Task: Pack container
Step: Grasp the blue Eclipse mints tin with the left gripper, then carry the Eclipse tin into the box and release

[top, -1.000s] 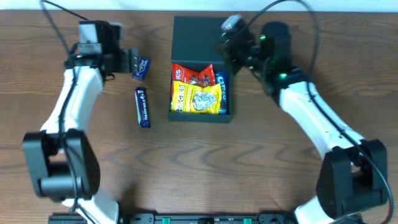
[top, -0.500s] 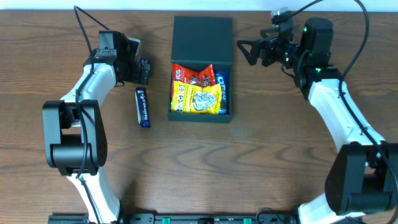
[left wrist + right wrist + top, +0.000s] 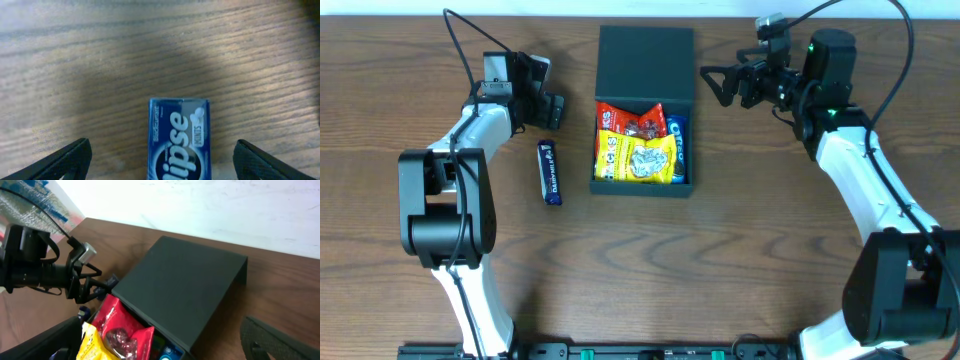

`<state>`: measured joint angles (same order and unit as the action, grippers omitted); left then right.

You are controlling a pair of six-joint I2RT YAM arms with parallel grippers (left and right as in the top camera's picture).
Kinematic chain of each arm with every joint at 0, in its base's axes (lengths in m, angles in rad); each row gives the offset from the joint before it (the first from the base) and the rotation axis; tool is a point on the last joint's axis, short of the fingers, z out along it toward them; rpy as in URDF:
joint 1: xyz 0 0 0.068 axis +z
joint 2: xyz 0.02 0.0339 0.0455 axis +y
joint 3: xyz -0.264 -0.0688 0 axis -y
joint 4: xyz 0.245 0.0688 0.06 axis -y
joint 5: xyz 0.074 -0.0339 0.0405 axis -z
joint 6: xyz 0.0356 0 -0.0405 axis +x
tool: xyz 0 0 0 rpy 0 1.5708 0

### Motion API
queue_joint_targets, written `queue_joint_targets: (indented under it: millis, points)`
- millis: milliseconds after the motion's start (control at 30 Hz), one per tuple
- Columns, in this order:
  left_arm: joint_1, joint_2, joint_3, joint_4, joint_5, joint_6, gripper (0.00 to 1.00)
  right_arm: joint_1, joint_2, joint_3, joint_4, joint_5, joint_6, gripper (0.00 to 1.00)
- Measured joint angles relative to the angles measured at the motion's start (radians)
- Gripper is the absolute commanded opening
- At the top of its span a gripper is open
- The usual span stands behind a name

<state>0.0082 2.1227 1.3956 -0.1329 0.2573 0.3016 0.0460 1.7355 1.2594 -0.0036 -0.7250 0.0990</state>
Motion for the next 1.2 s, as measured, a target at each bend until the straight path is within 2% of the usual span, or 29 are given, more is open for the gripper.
queue_joint_targets:
  millis: [333,400,700,900,1067,1200]
  points:
    - [0.0,0.035,0.0,0.007,0.018,-0.006,0.83,0.0,0.0,0.0,0.0,0.0,0.0,0.99]
    - [0.0,0.037,0.0,0.008,0.024,-0.013,0.73,0.0,0.0,0.0,0.0,0.0,0.0,0.99]
    - [0.0,0.037,0.002,-0.023,0.025,-0.013,0.6,0.0,0.0,0.0,0.0,0.0,0.0,0.99]
    - [0.0,0.037,0.006,-0.032,0.025,-0.021,0.45,0.0,0.0,0.0,0.0,0.0,0.0,0.99]
    - [0.0,0.036,0.008,-0.034,0.027,-0.072,0.29,-0.001,0.0,0.0,0.0,0.027,0.0,0.99]
    - [0.0,0.031,0.013,-0.048,0.028,-0.1,0.25,-0.018,0.0,0.0,0.0,0.051,0.0,0.99]
